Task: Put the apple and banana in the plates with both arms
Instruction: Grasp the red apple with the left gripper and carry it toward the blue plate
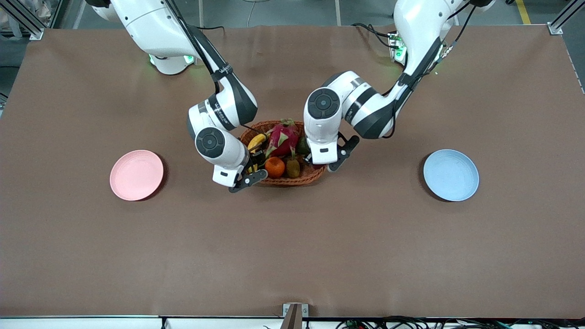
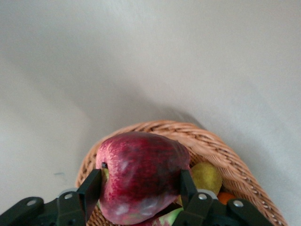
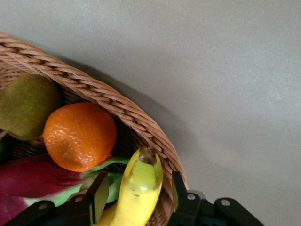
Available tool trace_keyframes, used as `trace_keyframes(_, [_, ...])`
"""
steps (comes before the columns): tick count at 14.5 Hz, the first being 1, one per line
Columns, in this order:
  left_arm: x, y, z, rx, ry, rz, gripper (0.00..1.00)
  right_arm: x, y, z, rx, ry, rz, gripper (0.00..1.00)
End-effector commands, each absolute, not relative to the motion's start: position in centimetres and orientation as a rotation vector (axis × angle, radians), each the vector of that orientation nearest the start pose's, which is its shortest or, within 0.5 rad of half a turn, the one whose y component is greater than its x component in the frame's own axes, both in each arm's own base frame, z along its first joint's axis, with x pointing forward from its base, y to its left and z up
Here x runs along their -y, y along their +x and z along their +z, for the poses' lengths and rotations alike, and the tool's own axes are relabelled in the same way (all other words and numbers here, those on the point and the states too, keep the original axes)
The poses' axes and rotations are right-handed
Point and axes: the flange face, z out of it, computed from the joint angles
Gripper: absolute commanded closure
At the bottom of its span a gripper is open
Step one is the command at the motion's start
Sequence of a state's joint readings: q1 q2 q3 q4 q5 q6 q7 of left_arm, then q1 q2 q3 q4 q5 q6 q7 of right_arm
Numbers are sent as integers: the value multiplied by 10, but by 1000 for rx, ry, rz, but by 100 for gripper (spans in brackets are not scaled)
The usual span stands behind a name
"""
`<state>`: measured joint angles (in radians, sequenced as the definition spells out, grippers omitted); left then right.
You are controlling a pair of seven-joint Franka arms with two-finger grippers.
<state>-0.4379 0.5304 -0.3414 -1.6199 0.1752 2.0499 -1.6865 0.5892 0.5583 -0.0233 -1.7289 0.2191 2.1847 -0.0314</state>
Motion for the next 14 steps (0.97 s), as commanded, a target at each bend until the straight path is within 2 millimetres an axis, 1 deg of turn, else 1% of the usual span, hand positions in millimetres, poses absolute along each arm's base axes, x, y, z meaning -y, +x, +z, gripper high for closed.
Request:
trace_keyframes(1, [405,525,356,1242,-2798,32,97,-368,549,252,747,-2947,192,39])
trace_keyframes(3, [365,548,369,1202,-2809,34,97,-369,548,252,749,-2946,192,40])
trace_keyframes(5, [321,570,370,1136,-2806,70,97,-370,548,252,758,-2948,191,41])
trace_keyframes(6, [296,579,367,1088,-2808,96,98,-371,547,252,771,-2952,189,41])
trace_keyframes(7, [270,586,370,1057,-2807,115,98,-374,545,252,813,-2962,177,44])
trace_keyframes(9, [217,589,375,965,-2820,140,98,-375,545,252,855,-2979,167,44])
trace_keyframes(10, [196,590,376,920,-2833,148,98,-375,544,251,858,-2981,168,44])
trace_keyframes(11, [179,593,380,898,-2843,149,98,-376,544,252,863,-2980,159,44])
trace_keyframes(12, [160,596,379,882,-2848,160,98,-380,541,250,882,-2980,162,44])
trace_keyframes(14, [126,600,371,834,-2866,186,98,-383,540,248,895,-2984,159,44])
